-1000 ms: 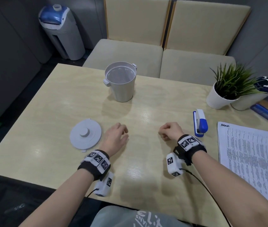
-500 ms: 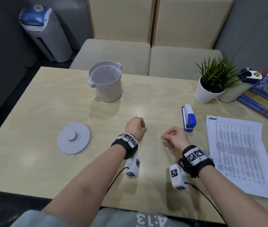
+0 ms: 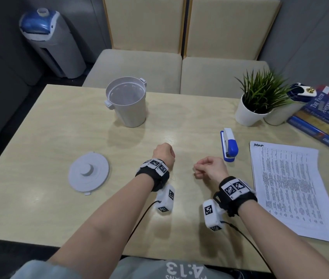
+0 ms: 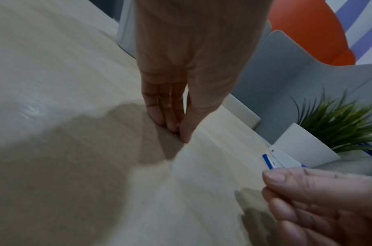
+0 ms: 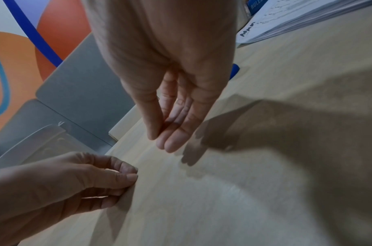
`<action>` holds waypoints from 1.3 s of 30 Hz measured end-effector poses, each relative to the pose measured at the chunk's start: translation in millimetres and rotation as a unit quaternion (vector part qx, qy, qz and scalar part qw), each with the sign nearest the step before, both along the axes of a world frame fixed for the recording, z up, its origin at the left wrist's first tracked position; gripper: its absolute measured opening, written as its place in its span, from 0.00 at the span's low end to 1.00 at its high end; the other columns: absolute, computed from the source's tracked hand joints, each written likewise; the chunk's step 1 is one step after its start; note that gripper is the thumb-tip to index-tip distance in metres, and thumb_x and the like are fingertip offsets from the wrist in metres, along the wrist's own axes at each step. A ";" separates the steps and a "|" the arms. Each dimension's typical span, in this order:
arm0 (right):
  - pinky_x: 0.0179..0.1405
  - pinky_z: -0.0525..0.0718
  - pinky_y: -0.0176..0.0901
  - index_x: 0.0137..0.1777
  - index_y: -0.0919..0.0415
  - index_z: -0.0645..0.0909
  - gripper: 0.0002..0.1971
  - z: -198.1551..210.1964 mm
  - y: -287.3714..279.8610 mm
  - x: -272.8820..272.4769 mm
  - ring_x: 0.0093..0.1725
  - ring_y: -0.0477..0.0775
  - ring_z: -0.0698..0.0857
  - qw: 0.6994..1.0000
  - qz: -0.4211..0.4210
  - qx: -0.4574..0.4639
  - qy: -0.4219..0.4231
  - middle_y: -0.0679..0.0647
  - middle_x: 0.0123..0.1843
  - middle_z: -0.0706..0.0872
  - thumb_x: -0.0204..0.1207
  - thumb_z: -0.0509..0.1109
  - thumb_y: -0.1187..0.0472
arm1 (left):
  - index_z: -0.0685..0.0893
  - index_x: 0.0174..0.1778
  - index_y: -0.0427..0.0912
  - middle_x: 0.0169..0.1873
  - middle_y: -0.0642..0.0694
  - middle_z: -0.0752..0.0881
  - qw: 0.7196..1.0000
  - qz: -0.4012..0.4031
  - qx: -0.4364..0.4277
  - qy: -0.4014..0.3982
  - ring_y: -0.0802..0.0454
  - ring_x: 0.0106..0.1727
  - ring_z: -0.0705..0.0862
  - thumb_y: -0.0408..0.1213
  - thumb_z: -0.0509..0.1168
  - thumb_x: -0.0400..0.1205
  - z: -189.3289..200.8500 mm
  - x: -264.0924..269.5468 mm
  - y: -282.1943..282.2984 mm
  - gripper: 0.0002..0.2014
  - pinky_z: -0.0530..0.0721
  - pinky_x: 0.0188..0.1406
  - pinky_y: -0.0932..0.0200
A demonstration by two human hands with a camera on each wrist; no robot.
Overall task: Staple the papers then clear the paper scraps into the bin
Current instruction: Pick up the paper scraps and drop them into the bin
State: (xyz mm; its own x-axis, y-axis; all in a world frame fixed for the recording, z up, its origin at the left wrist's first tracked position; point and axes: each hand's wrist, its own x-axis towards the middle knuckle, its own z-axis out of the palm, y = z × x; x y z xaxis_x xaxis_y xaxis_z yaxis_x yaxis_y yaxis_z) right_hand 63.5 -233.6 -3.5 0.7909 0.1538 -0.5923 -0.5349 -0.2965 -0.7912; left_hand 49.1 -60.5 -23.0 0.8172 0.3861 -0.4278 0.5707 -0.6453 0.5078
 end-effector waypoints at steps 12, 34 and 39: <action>0.22 0.89 0.43 0.36 0.68 0.79 0.07 -2.2 16.8 2.4 0.19 0.53 0.87 1.000 0.004 -0.004 0.020 0.66 0.32 0.86 0.71 0.76 0.72 | 0.84 0.45 0.38 0.50 0.38 0.86 0.990 -0.104 0.093 -0.039 0.39 0.54 0.84 0.30 0.67 0.78 -7.0 -12.7 7.5 0.03 0.81 0.51 0.50; 0.19 0.86 0.37 0.37 0.68 0.80 0.06 0.2 11.1 3.2 0.25 0.55 0.79 1.000 0.003 0.011 0.020 0.61 0.29 0.80 0.75 0.72 0.73 | 0.78 0.52 0.31 0.52 0.33 0.82 0.975 -0.193 0.104 -0.035 0.35 0.54 0.82 0.29 0.54 0.82 0.2 -17.7 17.6 0.09 0.78 0.53 0.48; 0.14 0.76 0.34 0.44 0.71 0.76 0.03 1.0 17.3 4.7 0.23 0.53 0.74 0.998 -0.018 0.043 0.049 0.61 0.29 0.75 0.77 0.68 0.75 | 0.80 0.39 0.41 0.33 0.48 0.84 0.991 -0.010 -0.068 -0.115 0.51 0.36 0.82 0.31 0.64 0.77 22.0 -31.9 40.1 0.02 0.77 0.37 0.60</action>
